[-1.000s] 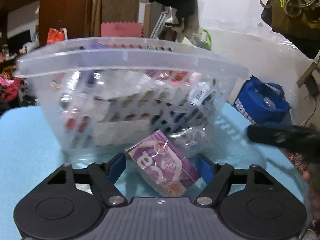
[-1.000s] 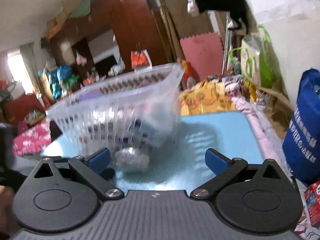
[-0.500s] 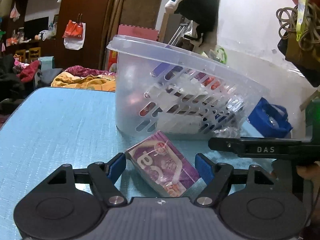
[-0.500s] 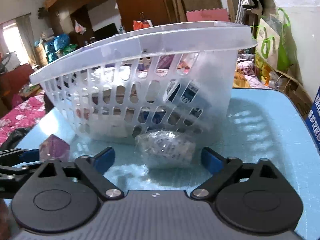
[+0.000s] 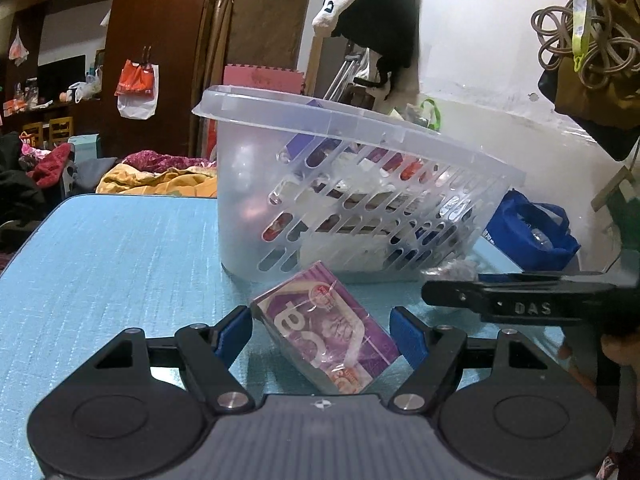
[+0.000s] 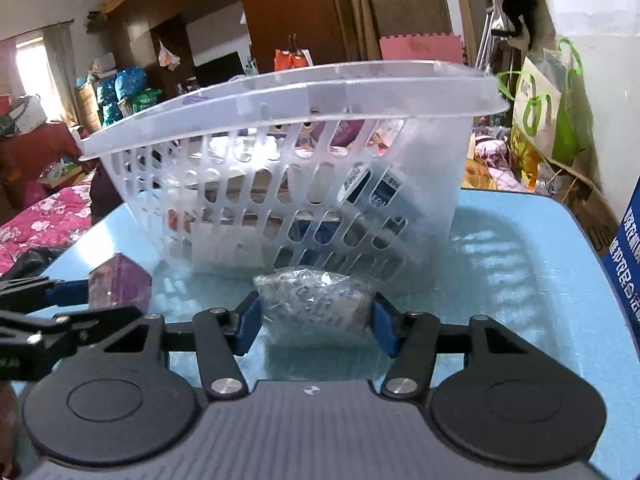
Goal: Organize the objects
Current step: 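Grasp the pink-purple wrapped box with the left gripper while the right grasps a clear-bagged packet, then lift both held items over the white basket and open both grippers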
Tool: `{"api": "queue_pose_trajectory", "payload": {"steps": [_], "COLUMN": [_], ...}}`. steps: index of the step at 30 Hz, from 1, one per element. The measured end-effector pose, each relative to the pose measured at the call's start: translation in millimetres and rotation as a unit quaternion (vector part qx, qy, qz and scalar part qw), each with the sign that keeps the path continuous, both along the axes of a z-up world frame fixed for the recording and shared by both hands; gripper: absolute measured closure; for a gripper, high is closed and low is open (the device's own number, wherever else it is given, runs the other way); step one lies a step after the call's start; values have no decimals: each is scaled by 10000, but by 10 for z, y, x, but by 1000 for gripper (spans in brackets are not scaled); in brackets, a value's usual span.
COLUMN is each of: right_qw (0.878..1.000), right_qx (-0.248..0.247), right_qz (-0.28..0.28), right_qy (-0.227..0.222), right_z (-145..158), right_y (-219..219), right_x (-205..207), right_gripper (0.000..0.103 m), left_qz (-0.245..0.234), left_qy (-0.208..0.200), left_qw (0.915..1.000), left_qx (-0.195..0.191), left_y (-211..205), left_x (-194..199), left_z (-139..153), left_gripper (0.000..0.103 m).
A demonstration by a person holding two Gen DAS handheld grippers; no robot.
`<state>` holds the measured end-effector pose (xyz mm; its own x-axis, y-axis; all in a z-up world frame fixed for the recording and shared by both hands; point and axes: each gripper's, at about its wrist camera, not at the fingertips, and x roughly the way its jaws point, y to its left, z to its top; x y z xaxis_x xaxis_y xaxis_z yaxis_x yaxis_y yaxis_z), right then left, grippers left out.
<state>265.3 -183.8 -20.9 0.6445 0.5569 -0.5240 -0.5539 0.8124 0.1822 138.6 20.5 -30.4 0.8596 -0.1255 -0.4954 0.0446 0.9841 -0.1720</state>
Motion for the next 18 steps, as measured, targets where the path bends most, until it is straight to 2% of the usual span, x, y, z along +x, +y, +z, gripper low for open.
{"api": "queue_pose_trajectory", "payload": {"steps": [3, 7, 9, 12, 13, 15, 18], "right_qw": [9998, 9959, 9942, 9906, 9878, 9836, 9828], "right_qx": [89, 645, 725, 935, 1126, 1301, 1082], "right_qz": [65, 347, 384, 494, 606, 700, 480], "right_qy": [-182, -537, -689, -866, -893, -1040, -1415], "right_z": [50, 135, 198, 358, 452, 668, 1038], "right_y": [-7, -159, -192, -292, -335, -376, -319], "right_x": [-105, -335, -434, -556, -583, -613, -544], "right_gripper": [43, 43, 43, 43, 43, 43, 43], "left_qz": [-18, -89, -112, -187, -251, -294, -278], "left_qy": [-66, -178, -275, -516, -658, -903, -1146], "left_qw": [10000, 9998, 9996, 9978, 9966, 9946, 9918], "left_qx": [18, 14, -26, -372, -422, -408, -495], "left_y": [-9, -9, -14, 14, 6, -9, 21], "left_x": [-21, -70, -134, -324, -398, -474, -387], "left_z": [5, 15, 40, 133, 212, 416, 840], "left_gripper": [24, 24, 24, 26, 30, 30, 31]}}
